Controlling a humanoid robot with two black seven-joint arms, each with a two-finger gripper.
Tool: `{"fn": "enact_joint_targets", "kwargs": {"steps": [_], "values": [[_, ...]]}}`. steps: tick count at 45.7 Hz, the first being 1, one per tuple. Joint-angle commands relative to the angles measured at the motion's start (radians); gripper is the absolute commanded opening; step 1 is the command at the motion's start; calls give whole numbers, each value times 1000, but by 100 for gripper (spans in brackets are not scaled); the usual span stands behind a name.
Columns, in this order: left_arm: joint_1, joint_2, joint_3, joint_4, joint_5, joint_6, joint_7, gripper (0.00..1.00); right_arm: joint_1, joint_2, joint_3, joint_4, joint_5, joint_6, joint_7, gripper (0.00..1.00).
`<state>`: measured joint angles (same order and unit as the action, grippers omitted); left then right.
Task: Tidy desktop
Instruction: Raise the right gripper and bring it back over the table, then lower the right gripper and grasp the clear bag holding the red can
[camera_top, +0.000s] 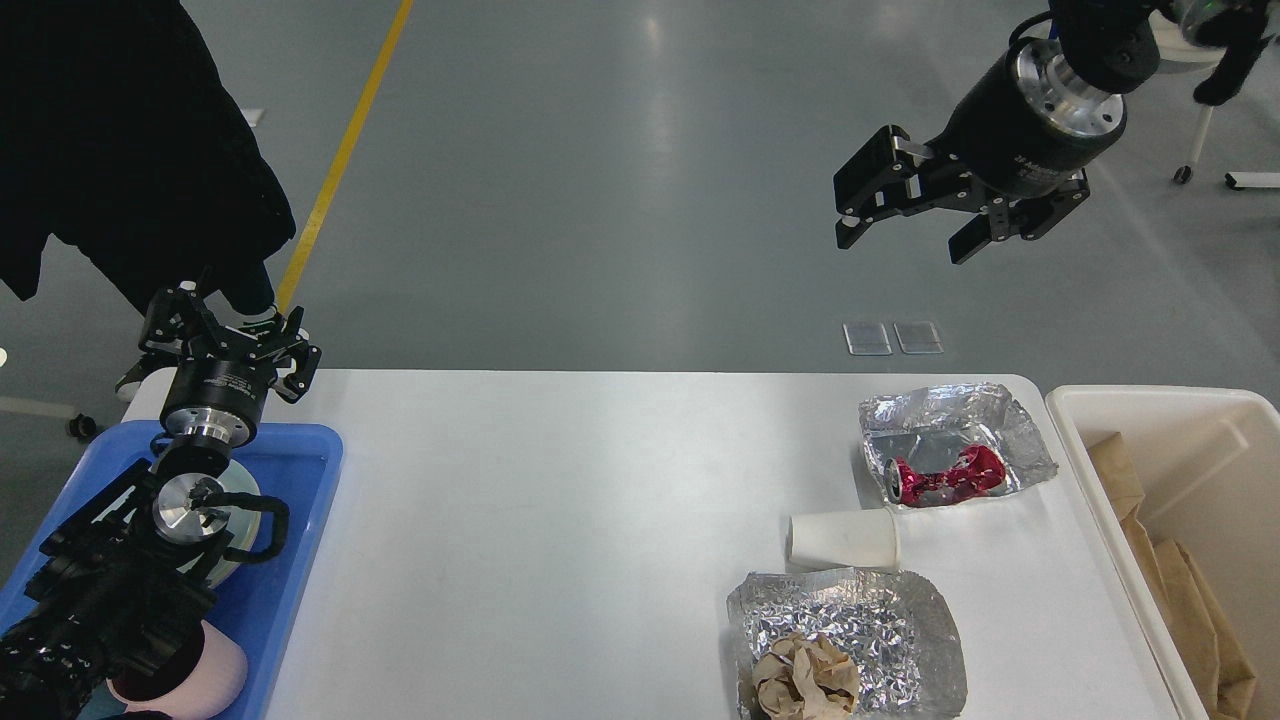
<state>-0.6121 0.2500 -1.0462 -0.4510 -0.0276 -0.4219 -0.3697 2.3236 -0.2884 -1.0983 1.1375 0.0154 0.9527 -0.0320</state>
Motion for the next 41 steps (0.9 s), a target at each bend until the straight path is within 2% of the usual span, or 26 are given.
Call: {"fn": "enact_joint_targets", "kwargs": {"steps": [1,5,8,18,24,32,41], "values": [[0,0,0,0,0,0,0,97,-4,-1,-2,-2,5,7,-3,100],[0,0,0,0,0,0,0,97,-64,-3,-3,-5,1,3,-6,100],[0,0,0,0,0,0,0,97,-150,-5,-15,-15,-5,-43,-6,100],[0,0,0,0,0,0,0,97,-562,-14,-54,-220,-6,-368,-8,100],[0,0,0,0,0,0,0,97,-760,-31,-55,-324,4,-503,-8,100],[0,0,0,0,0,0,0,97,-909,-86,-37,-375,47,-598,-8,98],[0,0,0,0,0,0,0,97,-1027,-107,-32,-441,185,-634,-8,96]]}}
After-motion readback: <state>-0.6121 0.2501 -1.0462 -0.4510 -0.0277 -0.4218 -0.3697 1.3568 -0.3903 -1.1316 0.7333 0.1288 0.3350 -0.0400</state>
